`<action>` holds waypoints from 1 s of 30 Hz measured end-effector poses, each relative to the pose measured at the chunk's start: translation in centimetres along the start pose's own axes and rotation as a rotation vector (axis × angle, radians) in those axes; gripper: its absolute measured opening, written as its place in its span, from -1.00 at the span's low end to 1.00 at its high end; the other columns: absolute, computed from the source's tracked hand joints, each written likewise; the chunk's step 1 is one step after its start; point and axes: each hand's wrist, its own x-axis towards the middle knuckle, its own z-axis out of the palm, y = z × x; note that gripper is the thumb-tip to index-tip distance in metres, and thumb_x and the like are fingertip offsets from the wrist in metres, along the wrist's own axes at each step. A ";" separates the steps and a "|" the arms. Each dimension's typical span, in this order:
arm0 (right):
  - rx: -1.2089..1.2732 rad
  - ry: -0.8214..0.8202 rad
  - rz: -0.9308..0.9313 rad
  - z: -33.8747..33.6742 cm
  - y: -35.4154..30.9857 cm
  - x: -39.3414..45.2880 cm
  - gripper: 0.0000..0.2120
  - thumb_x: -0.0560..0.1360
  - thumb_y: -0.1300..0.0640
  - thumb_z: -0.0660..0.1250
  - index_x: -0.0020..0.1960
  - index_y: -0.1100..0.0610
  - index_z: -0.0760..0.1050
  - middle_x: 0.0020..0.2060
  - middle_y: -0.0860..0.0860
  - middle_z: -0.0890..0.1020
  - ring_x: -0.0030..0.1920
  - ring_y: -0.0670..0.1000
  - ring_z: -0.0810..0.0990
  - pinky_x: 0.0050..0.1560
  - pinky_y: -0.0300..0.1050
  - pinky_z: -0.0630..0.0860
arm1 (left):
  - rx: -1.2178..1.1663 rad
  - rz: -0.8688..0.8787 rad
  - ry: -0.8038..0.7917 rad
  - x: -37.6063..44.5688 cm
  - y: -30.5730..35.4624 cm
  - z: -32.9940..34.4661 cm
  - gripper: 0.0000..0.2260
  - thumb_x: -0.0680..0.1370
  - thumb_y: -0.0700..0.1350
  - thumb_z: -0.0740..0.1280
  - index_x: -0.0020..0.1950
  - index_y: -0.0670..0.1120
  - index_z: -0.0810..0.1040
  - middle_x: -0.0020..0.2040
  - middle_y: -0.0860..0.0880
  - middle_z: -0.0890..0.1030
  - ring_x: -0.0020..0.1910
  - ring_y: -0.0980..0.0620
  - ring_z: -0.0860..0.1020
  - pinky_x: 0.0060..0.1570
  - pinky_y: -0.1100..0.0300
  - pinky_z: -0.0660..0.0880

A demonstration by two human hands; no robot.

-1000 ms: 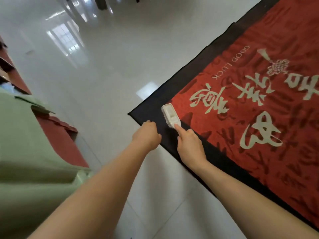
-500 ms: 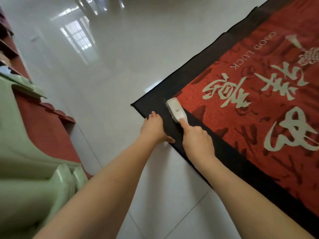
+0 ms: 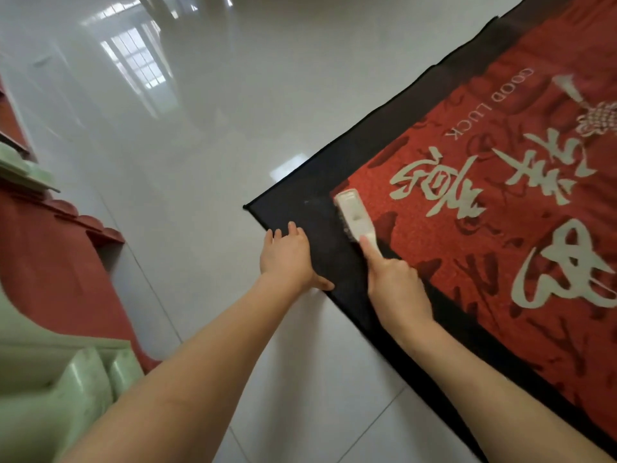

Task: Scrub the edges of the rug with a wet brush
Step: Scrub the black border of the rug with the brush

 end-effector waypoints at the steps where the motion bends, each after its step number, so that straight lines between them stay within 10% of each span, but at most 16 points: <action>1: 0.007 -0.080 -0.091 0.2 -0.4 -0.1 -0.38 0.59 0.23 0.07 0.55 -0.20 0.00 -0.22 0.10 0.43 -0.07 0.24 0.58 -0.17 0.02 0.37 | -0.001 -0.015 -0.006 0.2 0.0 -0.1 0.18 0.27 0.40 0.46 0.60 -0.19 -0.05 0.61 -0.14 -0.02 0.57 -0.18 0.04 0.54 -0.06 -0.06; 6: 0.002 0.000 -0.010 -2.3 0.9 6.5 -0.46 0.60 0.21 0.10 0.48 -0.22 0.18 -0.03 0.21 0.61 -0.04 0.29 0.58 -0.07 0.07 0.47 | -0.107 -0.146 -0.103 0.5 -0.8 -0.4 0.43 0.13 0.47 0.48 0.55 -0.24 -0.34 0.57 -0.21 -0.31 0.57 -0.19 -0.23 0.51 -0.09 -0.21; 10: -0.085 -0.173 -0.387 -0.5 -1.6 5.5 -0.41 0.58 0.15 0.10 0.50 -0.28 0.05 -0.02 0.20 0.60 -0.02 0.27 0.59 -0.13 0.03 0.42 | -0.120 -0.178 -0.106 0.9 -1.2 -0.1 0.49 0.07 0.50 0.48 0.51 -0.30 -0.38 0.53 -0.30 -0.36 0.55 -0.19 -0.31 0.53 -0.04 -0.26; 14: -0.004 -0.005 -0.071 -1.5 -1.5 9.3 -0.49 0.62 0.19 0.08 0.49 -0.20 0.19 0.00 0.22 0.60 0.02 0.29 0.58 -0.05 0.08 0.46 | -0.155 -0.152 -0.101 1.1 -1.5 0.3 0.50 0.06 0.49 0.48 0.51 -0.30 -0.39 0.54 -0.27 -0.36 0.55 -0.19 -0.31 0.53 -0.04 -0.26; 18: -0.090 -0.175 -0.377 -0.4 -4.1 6.7 -0.39 0.58 0.19 0.12 0.52 -0.25 0.05 -0.05 0.20 0.58 -0.01 0.26 0.59 -0.18 -0.02 0.35 | -0.104 -0.151 -0.124 1.3 -1.6 -0.3 0.46 0.11 0.48 0.48 0.52 -0.31 -0.36 0.55 -0.28 -0.33 0.56 -0.19 -0.29 0.52 -0.05 -0.26; 22: -0.110 -0.059 -0.083 -2.8 -1.8 10.4 -0.45 0.58 0.24 0.07 0.48 -0.18 0.16 -0.03 0.21 0.57 -0.01 0.26 0.58 -0.10 0.05 0.45 | 0.005 -0.174 -0.174 1.4 -1.0 -1.1 0.46 0.12 0.52 0.43 0.50 -0.36 -0.36 0.53 -0.33 -0.32 0.54 -0.23 -0.32 0.47 -0.14 -0.34; 27: -0.148 -0.190 -0.443 -1.5 -4.1 7.6 -0.42 0.58 0.17 0.12 0.50 -0.24 0.08 -0.04 0.20 0.58 0.00 0.25 0.59 -0.13 0.01 0.41 | -0.008 -0.185 -0.177 1.1 -1.3 -0.9 0.47 0.10 0.53 0.42 0.52 -0.31 -0.36 0.54 -0.30 -0.32 0.53 -0.22 -0.35 0.44 -0.16 -0.37; 30: -0.134 -0.024 -0.095 -3.4 -2.0 11.9 -0.49 0.59 0.23 0.08 0.47 -0.14 0.22 -0.02 0.22 0.58 -0.01 0.27 0.58 -0.13 0.03 0.43 | -0.033 -0.181 -0.177 0.9 -1.2 -1.2 0.47 0.12 0.51 0.44 0.50 -0.33 -0.39 0.53 -0.31 -0.36 0.53 -0.22 -0.35 0.43 -0.14 -0.38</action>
